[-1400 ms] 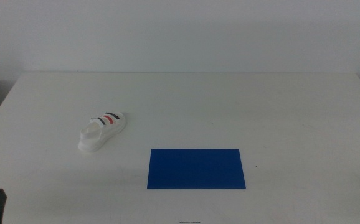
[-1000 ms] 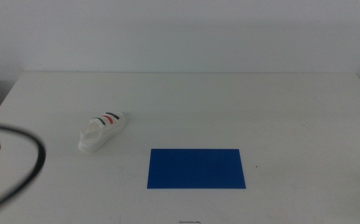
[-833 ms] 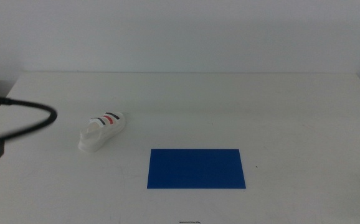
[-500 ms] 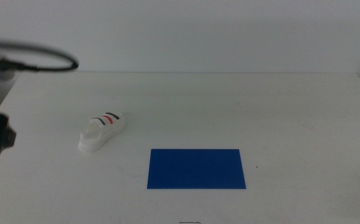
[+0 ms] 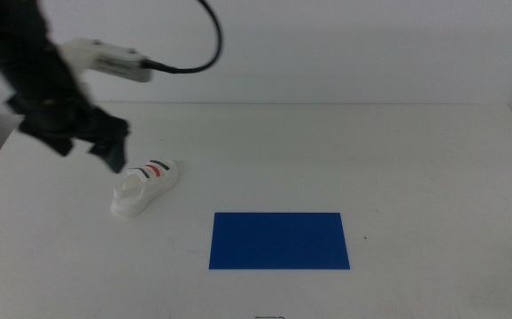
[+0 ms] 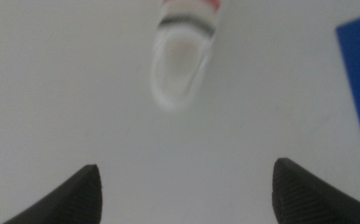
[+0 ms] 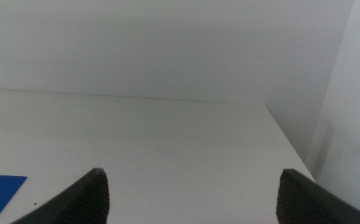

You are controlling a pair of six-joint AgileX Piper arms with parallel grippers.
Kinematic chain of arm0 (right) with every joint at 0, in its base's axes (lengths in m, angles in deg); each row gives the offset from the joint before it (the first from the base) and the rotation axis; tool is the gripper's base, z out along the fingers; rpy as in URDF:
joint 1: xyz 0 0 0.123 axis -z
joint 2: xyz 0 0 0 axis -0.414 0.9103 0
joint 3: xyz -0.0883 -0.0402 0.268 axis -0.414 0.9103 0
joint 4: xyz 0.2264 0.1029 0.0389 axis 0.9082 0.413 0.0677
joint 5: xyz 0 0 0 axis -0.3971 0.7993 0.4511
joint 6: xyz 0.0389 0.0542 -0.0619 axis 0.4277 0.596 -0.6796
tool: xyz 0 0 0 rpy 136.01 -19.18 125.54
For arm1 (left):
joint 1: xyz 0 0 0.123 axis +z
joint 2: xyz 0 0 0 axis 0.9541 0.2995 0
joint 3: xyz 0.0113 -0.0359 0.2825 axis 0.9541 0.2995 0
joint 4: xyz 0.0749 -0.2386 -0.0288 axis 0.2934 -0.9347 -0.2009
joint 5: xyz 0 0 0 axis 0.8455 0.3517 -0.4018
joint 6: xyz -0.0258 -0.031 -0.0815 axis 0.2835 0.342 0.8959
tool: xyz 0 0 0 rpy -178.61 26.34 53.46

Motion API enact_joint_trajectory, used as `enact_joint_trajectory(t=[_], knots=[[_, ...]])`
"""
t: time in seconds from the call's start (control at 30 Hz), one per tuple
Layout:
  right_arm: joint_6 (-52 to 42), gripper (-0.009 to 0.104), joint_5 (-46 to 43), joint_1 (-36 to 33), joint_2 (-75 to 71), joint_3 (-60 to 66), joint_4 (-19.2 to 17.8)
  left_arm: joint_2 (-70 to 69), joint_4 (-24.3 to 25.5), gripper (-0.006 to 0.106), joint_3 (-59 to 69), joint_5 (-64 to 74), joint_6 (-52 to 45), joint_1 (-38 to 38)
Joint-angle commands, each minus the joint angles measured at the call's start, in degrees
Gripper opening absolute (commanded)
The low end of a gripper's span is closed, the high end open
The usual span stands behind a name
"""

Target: Use one arm to grab the shoe from the table and place it on the mat.

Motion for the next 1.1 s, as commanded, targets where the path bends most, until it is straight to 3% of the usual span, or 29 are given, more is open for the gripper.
enact_joint_trajectory(t=[0.0, 0.3, 0.57, 0.7, 0.83, 1.07], knots=[[-0.2, 0.094, -4.3, -0.1, -1.1, -1.1, -0.5, 2.4, 0.3, 0.094, -6.0, 0.4, -0.2, -2.0], [-0.2, 0.094, -4.3, -0.1, -1.1, -1.1, -0.5, 15.3, 0.2, 0.094, -16.1, -0.3, -3.2, -3.8], [-0.2, 0.094, -4.3, -0.1, -1.1, -1.1, -0.5, 21.4, 0.2, 0.094, -17.0, -1.9, -3.7, -3.8], [-0.2, 0.094, -4.3, -0.1, -1.1, -1.1, -0.5, 23.0, 0.2, 0.089, -17.0, -2.0, -3.9, -3.8], [-0.2, 0.094, -4.3, -0.1, -1.1, -1.1, -0.5, 24.0, 0.1, 0.070, -17.0, -2.5, -3.9, -3.6], [-0.2, 0.094, -4.3, -0.1, -1.1, -1.1, -0.5, 21.9, -3.1, 0.013, -17.0, 2.4, -3.5, -3.8]])
